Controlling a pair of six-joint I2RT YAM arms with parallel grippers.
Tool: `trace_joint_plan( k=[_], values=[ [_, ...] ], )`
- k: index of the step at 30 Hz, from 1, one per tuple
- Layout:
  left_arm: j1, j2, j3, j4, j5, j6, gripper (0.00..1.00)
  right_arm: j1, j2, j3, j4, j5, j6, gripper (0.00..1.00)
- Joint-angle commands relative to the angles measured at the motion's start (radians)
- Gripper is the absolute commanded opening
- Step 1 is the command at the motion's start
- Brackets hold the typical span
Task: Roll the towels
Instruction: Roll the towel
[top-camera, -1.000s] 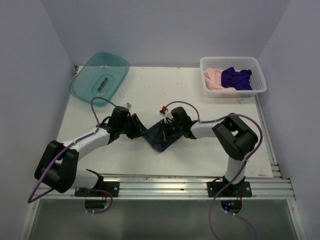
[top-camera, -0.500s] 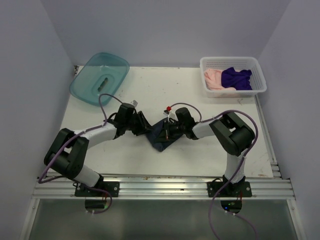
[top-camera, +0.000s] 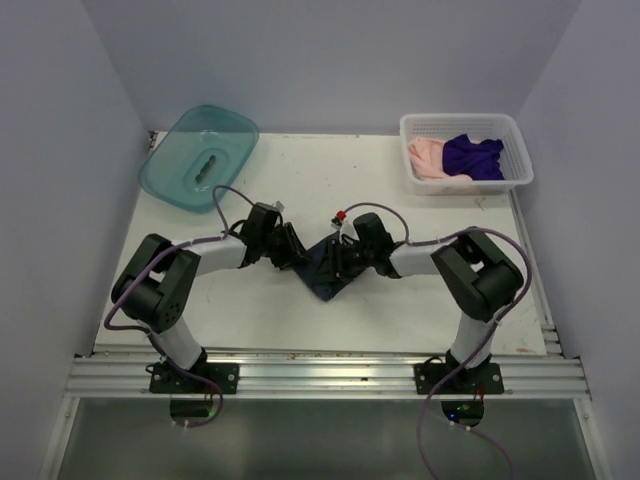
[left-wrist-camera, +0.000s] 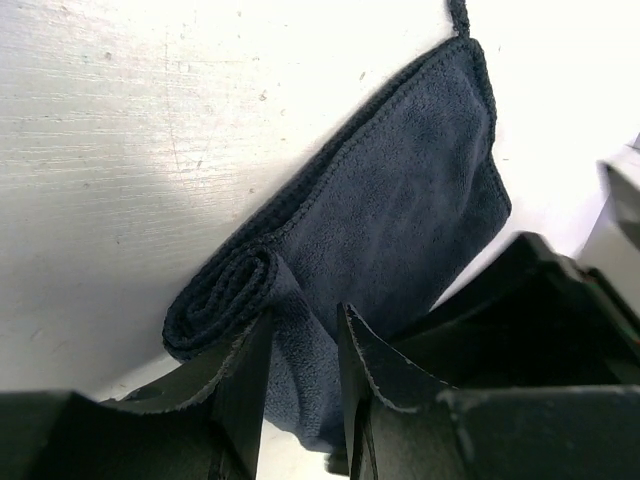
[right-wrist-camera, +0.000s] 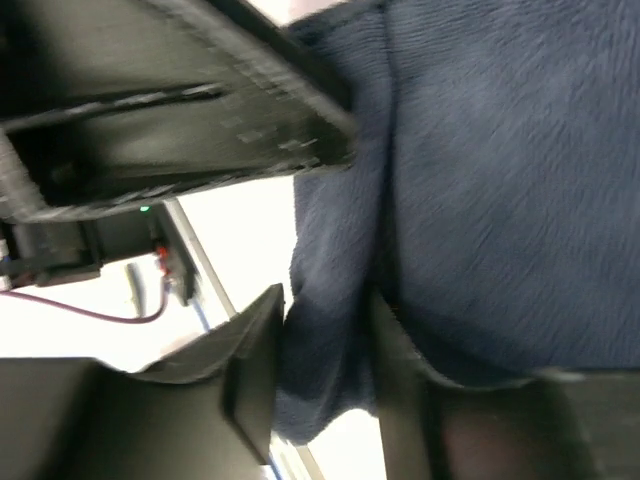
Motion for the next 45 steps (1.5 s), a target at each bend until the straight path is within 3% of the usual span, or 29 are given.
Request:
trace_joint_plan(
  k=[1, 6, 7, 10, 11, 15, 18, 22, 38, 45],
  values=[
    [-0.002, 0.026, 0.017, -0.001, -0.042, 0.023, 0.36, 0.003, -0.158, -0.02, -0.23, 0.172, -0.124, 0.48],
    [-0.003, 0.006, 0.01, -0.057, -0.056, 0.038, 0.36, 0.059, -0.38, 0.01, -0.436, 0.445, -0.238, 0.49],
    [-0.002, 0.004, 0.009, -0.061, -0.054, 0.04, 0.36, 0.113, -0.397, 0.044, -0.5, 0.567, -0.255, 0.47],
    [-0.002, 0.001, 0.006, -0.064, -0.049, 0.044, 0.36, 0.219, -0.416, 0.128, -0.583, 0.715, -0.327, 0.3],
    [-0.002, 0.0, 0.008, -0.066, -0.048, 0.046, 0.36, 0.271, -0.406, 0.147, -0.591, 0.766, -0.354, 0.2],
    [-0.003, -0.002, 0.008, -0.072, -0.048, 0.049, 0.36, 0.34, -0.299, 0.243, -0.62, 0.78, -0.399, 0.07],
    [-0.003, -0.005, 0.008, -0.075, -0.046, 0.052, 0.36, 0.351, -0.25, 0.268, -0.622, 0.763, -0.408, 0.06],
    [-0.002, -0.011, 0.009, -0.081, -0.051, 0.06, 0.36, 0.348, -0.193, 0.282, -0.66, 0.858, -0.407, 0.02],
    [-0.003, -0.008, 0.013, -0.095, -0.049, 0.086, 0.36, 0.293, -0.133, 0.154, -0.568, 0.843, -0.35, 0.0],
    [-0.002, -0.014, 0.017, -0.095, -0.046, 0.086, 0.36, 0.316, -0.287, 0.15, -0.599, 0.909, -0.379, 0.0]
  ],
)
